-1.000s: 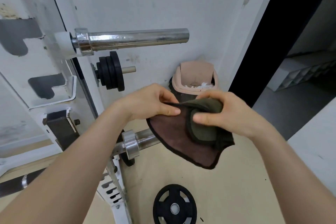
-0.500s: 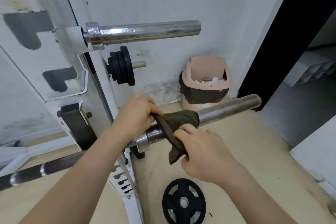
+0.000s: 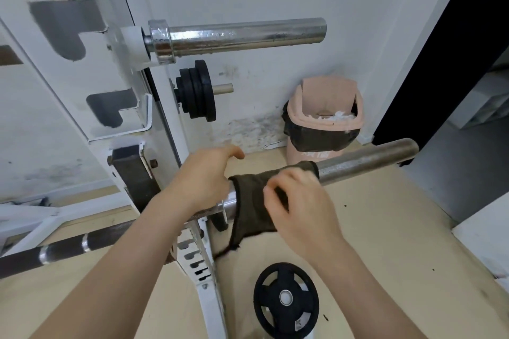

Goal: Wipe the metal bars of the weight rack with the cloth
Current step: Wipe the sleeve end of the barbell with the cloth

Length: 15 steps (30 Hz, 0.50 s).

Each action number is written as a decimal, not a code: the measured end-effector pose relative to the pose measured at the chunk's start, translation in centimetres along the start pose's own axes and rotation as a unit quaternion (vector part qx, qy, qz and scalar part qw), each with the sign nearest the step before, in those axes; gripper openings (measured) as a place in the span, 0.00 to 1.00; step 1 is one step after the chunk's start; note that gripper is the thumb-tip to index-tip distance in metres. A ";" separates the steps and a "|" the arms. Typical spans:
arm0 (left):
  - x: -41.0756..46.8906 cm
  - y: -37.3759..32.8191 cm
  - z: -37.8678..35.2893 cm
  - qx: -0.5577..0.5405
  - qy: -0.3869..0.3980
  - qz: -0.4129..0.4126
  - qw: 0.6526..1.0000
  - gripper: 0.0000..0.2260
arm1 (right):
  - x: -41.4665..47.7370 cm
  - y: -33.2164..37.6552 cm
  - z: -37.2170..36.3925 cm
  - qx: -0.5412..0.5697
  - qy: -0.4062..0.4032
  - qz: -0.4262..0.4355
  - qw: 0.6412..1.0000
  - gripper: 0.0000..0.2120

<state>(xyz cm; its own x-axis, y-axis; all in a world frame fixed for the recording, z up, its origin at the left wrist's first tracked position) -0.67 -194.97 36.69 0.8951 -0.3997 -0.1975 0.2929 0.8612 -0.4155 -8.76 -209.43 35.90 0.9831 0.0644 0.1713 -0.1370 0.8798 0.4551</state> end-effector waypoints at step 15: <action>0.0 2.2 -5.7 0.028 0.025 0.022 0.999 0.46 | 6.1 -11.2 1.2 -0.154 -0.067 -0.075 0.983 0.17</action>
<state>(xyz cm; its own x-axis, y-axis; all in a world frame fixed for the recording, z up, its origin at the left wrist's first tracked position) -1.91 -194.87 30.71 0.8899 -0.3748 -0.2601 0.2727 0.8940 -0.3555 -1.39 -219.47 32.89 0.9619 -0.1207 0.2454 0.0711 0.9768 0.2018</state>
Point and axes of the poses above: each hand's wrist, its own x-axis towards the middle knuckle, its own z-axis out of the back of the hand, y = z × x, the point moved 7 cm from there along x, towards the middle knuckle, and after that the axes turned 8 degrees about y, right-handed, at the moved point
